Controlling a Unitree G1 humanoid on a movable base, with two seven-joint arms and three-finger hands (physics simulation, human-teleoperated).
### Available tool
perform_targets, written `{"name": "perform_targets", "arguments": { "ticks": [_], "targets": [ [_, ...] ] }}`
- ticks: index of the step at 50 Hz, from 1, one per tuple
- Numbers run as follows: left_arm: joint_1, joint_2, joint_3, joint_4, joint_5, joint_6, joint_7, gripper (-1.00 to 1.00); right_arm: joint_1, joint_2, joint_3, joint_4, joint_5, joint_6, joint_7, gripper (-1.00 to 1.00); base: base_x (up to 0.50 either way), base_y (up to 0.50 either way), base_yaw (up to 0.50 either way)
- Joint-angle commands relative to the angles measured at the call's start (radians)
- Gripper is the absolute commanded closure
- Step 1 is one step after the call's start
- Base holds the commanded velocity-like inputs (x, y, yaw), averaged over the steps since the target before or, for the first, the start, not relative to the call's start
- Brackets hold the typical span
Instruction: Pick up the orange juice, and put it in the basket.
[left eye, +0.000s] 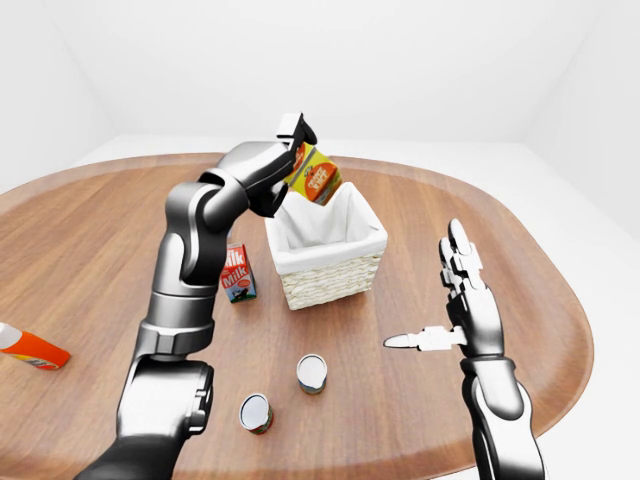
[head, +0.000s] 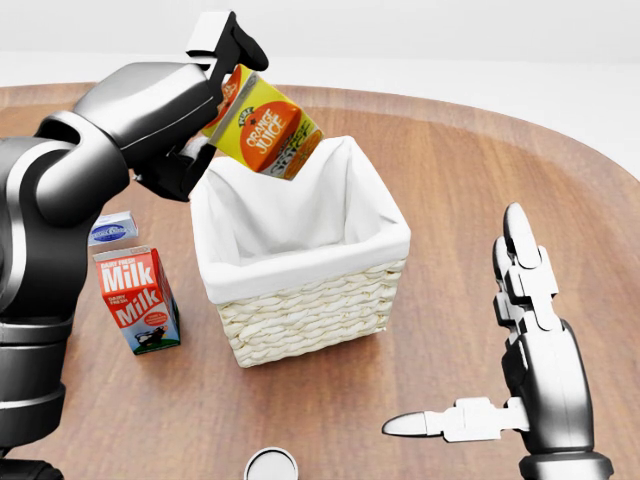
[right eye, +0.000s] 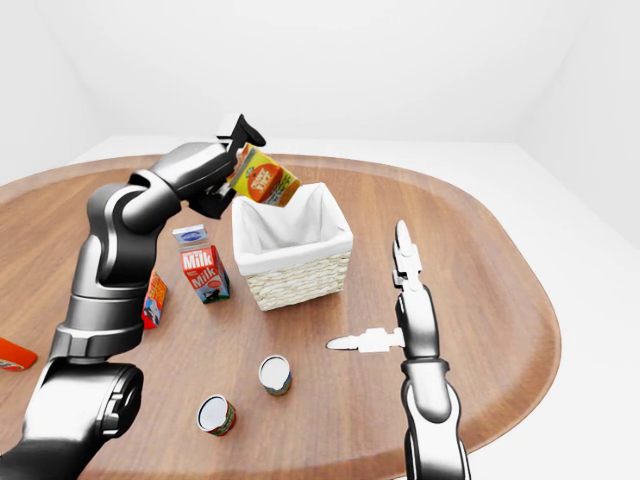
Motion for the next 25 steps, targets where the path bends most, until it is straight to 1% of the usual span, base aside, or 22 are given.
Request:
{"name": "perform_targets", "arguments": {
  "ticks": [1, 5, 9, 12, 17, 21, 23, 25],
  "targets": [
    [-0.077, -0.040, -0.017, 0.171, 0.017, 0.000, 0.000, 1.00, 0.003, 0.001, 0.001, -0.002, 0.001, 0.000, 0.002, -1.00, 0.00, 0.00, 0.00],
    [-0.102, -0.044, -0.028, 0.262, 0.055, 0.000, 0.000, 1.00, 0.005, 0.000, 0.000, -0.004, 0.002, -0.001, 0.002, -1.00, 0.00, 0.00, 0.00],
    [-0.145, -0.057, -0.035, 0.373, 0.075, 0.000, 0.000, 1.00, 0.005, 0.001, 0.001, -0.001, 0.001, -0.003, 0.002, -1.00, 0.00, 0.00, 0.00],
    [-0.166, -0.065, -0.041, 0.415, 0.089, 0.000, 0.000, 1.00, 0.007, 0.001, 0.001, -0.007, 0.002, 0.001, 0.003, -1.00, 0.00, 0.00, 0.00],
    [-0.154, -0.081, -0.054, 0.448, 0.115, 0.000, 0.000, 1.00, 0.006, 0.000, 0.000, -0.005, 0.003, -0.002, 0.005, -1.00, 0.00, 0.00, 0.00],
    [-0.167, -0.085, -0.058, 0.499, 0.132, 0.000, 0.002, 1.00, 0.005, 0.000, 0.001, 0.000, 0.002, -0.005, 0.004, -1.00, 0.00, 0.00, 0.00],
    [-0.175, -0.090, -0.059, 0.523, 0.136, 0.000, 0.019, 1.00, 0.006, 0.000, 0.001, -0.005, 0.003, -0.001, 0.006, -1.00, 0.00, 0.00, 0.00],
    [-0.181, -0.093, -0.061, 0.541, 0.138, 0.000, 0.031, 1.00, 0.007, 0.001, 0.003, -0.002, 0.001, -0.003, 0.005, -1.00, 0.00, 0.00, 0.00]
  ]
}}
